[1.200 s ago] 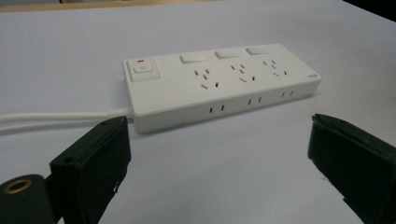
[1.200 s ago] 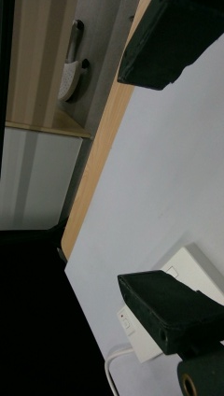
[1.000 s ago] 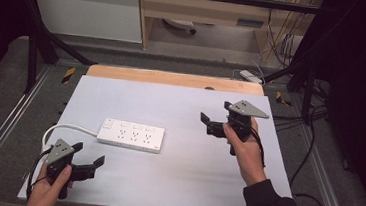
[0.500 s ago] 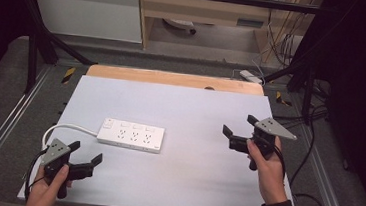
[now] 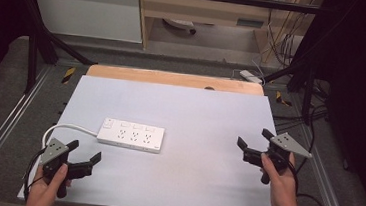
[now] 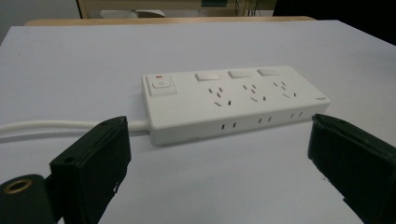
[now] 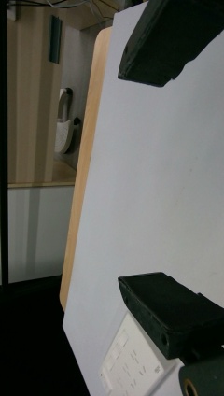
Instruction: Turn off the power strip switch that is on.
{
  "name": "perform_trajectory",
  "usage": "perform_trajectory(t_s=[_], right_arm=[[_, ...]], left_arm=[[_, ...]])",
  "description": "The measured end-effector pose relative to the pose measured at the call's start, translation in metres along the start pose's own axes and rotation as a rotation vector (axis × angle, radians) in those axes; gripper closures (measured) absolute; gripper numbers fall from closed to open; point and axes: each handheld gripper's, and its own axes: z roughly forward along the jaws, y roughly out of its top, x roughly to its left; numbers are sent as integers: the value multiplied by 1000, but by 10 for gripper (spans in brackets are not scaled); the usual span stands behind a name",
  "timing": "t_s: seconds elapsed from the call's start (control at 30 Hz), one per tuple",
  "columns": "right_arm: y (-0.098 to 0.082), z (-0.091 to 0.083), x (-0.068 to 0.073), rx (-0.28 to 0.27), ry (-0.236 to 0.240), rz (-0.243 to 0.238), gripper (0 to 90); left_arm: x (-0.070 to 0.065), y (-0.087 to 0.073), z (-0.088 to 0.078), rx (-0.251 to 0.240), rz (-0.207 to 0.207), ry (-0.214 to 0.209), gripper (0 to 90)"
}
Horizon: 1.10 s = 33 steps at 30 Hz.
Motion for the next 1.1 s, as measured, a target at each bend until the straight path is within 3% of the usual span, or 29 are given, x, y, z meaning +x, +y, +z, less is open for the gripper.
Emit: perform_trajectory(t_s=[0.33, 0.6, 0.83, 1.1], right_arm=[[-30, -4, -2, 38, 5, -30, 30], [-47, 6, 6, 81, 68, -28, 29], [-60, 22, 20, 165, 146, -56, 30], [-66, 39, 35, 220, 188, -79, 32]], left_arm=[[-3, 0, 1, 4, 12, -16, 60], [-3, 0, 0, 6, 8, -26, 59], [-5, 0, 1, 11, 18, -43, 59], [-7, -1, 4, 27, 24, -56, 59]])
